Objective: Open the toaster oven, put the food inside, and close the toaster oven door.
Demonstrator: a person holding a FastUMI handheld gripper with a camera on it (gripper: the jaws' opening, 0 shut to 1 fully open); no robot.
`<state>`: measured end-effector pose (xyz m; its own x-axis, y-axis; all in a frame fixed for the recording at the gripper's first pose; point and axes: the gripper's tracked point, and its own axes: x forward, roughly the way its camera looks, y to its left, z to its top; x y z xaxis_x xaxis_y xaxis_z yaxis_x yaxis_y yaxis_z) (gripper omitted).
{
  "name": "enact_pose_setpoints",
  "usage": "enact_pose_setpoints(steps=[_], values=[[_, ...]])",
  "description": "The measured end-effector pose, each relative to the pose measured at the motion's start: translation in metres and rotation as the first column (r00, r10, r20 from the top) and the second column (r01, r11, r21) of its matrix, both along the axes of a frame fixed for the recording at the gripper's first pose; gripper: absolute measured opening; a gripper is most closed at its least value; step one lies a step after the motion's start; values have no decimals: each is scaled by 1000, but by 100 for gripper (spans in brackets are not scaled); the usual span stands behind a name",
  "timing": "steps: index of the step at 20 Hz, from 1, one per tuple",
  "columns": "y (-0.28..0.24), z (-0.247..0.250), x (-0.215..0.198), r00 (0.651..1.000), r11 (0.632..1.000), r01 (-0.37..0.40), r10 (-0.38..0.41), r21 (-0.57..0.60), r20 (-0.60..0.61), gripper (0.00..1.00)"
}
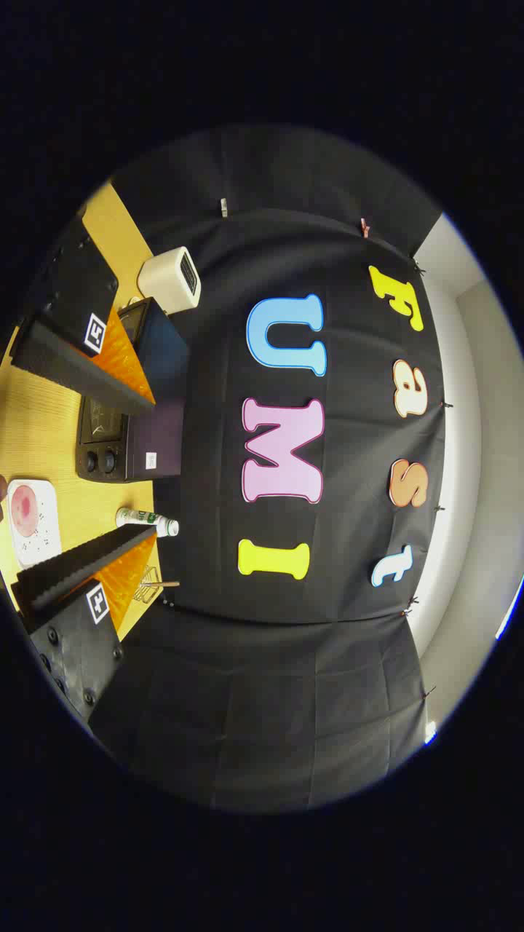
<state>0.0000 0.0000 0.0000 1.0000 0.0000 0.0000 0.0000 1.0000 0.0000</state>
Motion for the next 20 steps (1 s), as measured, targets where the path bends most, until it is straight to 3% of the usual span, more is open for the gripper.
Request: enact_pose_setpoints(steps=[20], values=[[-10,-13,-9,999,1000,26,-26,-7,-31,98]])
